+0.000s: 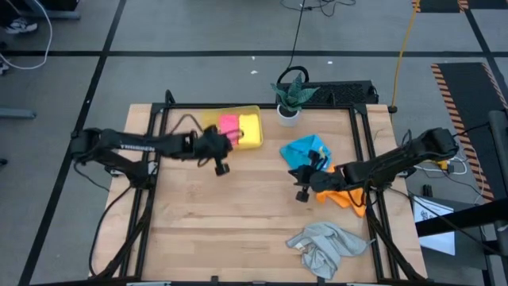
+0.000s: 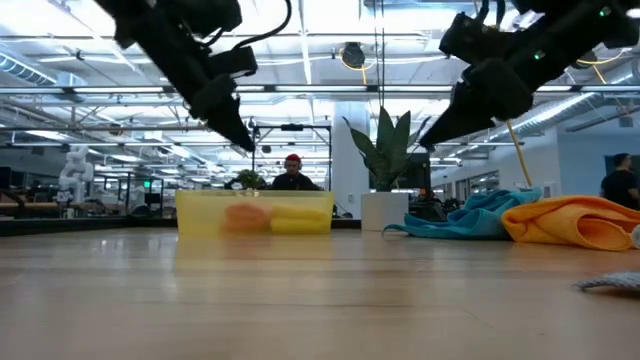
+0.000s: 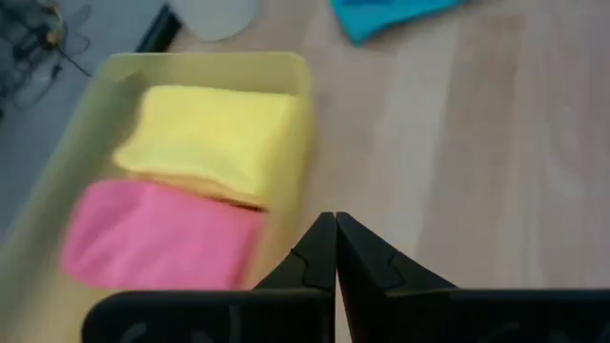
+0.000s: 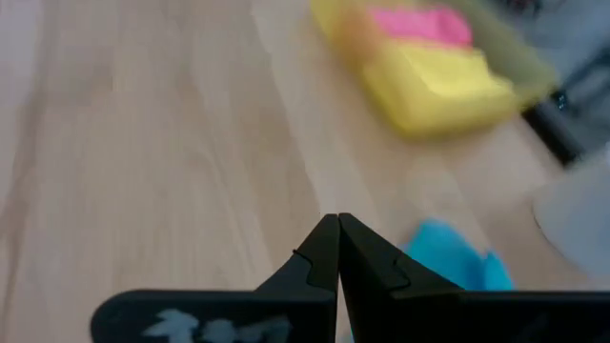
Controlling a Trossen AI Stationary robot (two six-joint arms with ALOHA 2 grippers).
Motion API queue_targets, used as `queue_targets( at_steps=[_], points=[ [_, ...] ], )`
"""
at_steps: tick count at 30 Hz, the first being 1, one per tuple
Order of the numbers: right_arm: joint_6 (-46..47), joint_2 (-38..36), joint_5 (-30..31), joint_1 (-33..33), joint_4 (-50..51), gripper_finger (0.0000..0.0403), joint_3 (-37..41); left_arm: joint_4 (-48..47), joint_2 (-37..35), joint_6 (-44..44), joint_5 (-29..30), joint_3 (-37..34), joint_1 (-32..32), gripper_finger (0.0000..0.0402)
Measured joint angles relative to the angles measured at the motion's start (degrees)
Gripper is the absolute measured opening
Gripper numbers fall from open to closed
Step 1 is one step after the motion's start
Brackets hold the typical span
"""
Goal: Fold microfiber towels
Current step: Fold the blue microfiber cloth
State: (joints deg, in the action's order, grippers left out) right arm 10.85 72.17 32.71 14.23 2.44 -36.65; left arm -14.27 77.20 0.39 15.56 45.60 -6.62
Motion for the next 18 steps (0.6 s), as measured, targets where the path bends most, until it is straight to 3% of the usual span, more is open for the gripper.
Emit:
queue_targets(
  at_steps=[5, 12, 18],
  points=[
    [4.8, 3.4, -4.4, -5.2, 9.2, 0.0022, -5.0, 11.9, 1.4, 0.2, 6.7, -8.4, 8.1, 0.0003],
    [-0.2, 10.2, -8.1, -19.5, 8.7, 0.0098, -5.6, 11.4, 1.0, -6.1, 22.7, -11.9, 13.2, 0.0019],
    [-10.1, 16.7, -10.5, -27.8, 3.2, 0.0142, -5.6, 14.7, 1.0, 3.5, 24.6, -11.8, 11.2, 0.0021]
  ],
)
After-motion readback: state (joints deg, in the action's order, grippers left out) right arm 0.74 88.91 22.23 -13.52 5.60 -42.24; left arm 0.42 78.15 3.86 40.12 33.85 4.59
